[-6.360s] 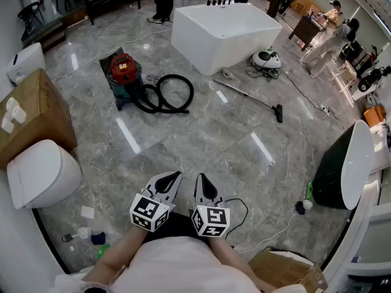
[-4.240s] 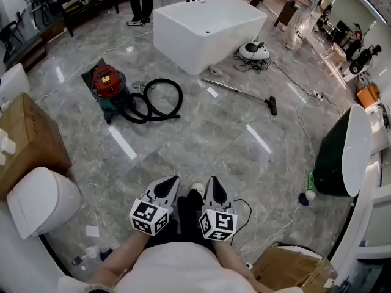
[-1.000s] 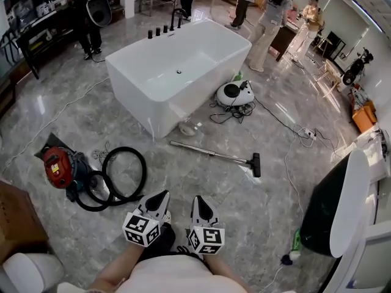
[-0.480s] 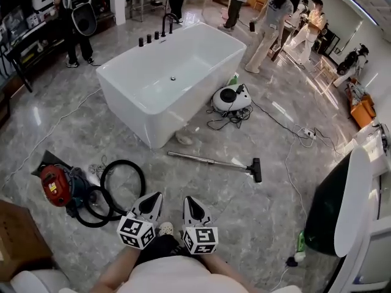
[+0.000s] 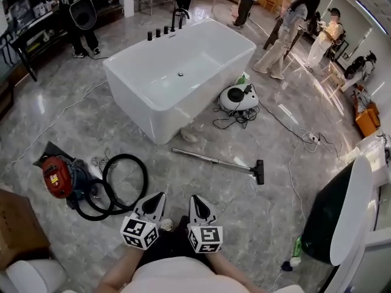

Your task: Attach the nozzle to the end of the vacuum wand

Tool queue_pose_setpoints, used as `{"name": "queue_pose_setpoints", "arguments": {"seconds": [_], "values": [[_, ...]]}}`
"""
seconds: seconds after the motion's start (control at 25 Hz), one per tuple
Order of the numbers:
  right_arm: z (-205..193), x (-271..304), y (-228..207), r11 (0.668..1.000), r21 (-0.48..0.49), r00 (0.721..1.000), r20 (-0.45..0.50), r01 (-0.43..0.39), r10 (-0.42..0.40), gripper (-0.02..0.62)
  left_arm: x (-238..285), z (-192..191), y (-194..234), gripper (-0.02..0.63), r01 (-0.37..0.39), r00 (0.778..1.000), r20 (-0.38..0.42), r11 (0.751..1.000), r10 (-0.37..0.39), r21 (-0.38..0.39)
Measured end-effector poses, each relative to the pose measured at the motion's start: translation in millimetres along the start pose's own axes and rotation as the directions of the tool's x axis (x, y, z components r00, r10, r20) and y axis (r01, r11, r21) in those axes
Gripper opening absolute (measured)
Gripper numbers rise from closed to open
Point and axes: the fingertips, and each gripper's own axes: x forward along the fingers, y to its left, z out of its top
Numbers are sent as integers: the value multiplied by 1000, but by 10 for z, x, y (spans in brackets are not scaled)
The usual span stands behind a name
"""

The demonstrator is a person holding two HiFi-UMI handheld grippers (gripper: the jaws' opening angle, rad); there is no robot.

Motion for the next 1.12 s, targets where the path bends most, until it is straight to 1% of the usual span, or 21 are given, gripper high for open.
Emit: {"name": "queue_pose_setpoints", "arguments": {"seconds": [0.16,0.28,0.52,0.64,0.76,0.88,1.0,1.12], "values": [[22,150,-67,999,-24,999,-14,-47,47,16,21,5,70,8,-45,999,14,999,46,-9],[122,327,-140,994,-50,996,-20,-93,92,16,83,75,140,8,-92,995,26,995,93,-22],[435,730,-278,970,-106,975,2,-220,221,17,244,249,283,8,-200,978,57,979,201,-30],[516,947,-399,955,-139,965,3,-261,264,16,408,339,332,8,-241,967,76,970,242,-21],[616,1121,-548,944,-165,957,16,-285,291,15,595,393,347,8,-276,956,93,961,277,-25],[739,1274,-697,939,-186,951,50,-290,304,15,777,417,348,8,-299,947,112,953,302,-39],[810,1453,-830,942,-175,951,73,-285,301,15,959,434,367,8,-306,941,133,950,311,-53],[835,1647,-914,943,-179,951,82,-281,299,15,1116,437,430,8,-304,940,141,951,310,-59]]}}
